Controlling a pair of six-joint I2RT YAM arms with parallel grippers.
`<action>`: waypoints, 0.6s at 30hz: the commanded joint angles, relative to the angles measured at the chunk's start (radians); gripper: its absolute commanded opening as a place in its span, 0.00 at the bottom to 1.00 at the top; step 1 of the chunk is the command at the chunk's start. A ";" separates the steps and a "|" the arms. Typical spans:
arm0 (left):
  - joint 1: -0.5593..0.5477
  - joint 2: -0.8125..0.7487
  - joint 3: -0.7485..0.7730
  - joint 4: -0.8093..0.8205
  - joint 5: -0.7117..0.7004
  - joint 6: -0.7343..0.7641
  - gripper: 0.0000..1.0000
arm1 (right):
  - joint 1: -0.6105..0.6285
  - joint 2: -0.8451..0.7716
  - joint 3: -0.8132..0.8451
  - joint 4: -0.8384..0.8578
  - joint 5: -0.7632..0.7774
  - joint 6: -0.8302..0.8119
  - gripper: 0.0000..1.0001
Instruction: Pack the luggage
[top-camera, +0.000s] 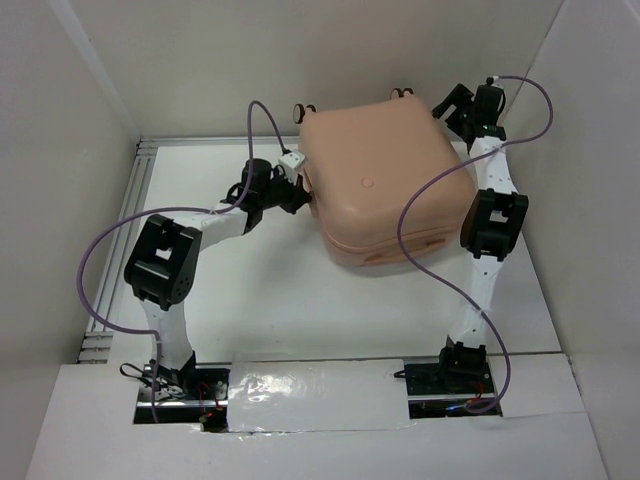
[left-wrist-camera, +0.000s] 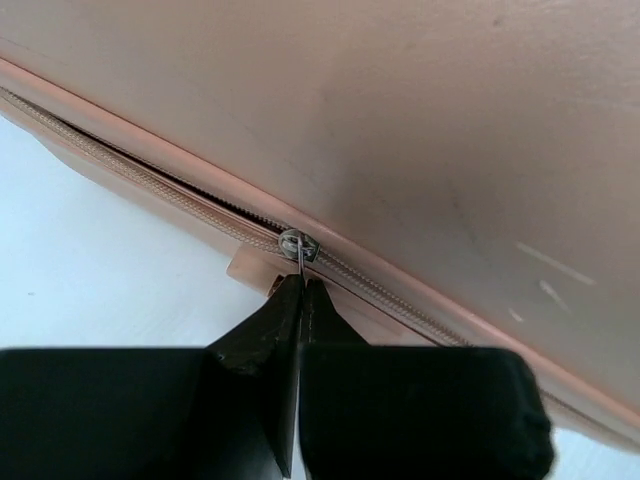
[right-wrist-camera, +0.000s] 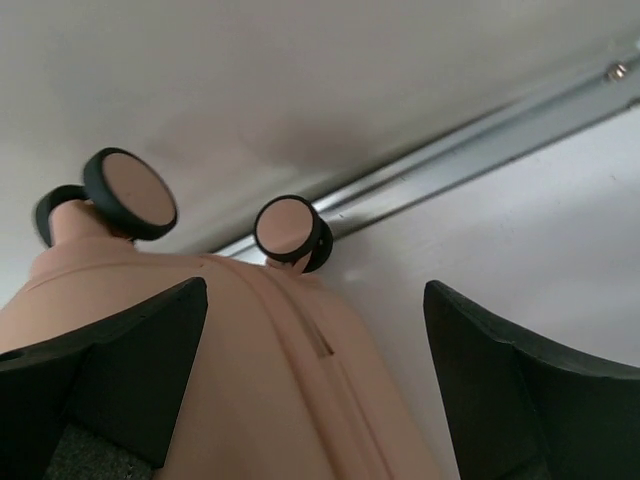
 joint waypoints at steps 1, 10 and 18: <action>-0.037 0.021 0.055 0.146 0.052 -0.040 0.00 | 0.122 0.047 0.036 -0.101 -0.142 -0.086 0.95; 0.141 0.160 0.178 0.215 0.030 -0.116 0.00 | 0.131 0.028 0.024 -0.125 -0.083 -0.132 0.95; 0.224 0.343 0.408 0.226 0.168 -0.164 0.00 | 0.151 0.028 0.068 -0.107 -0.092 -0.195 0.96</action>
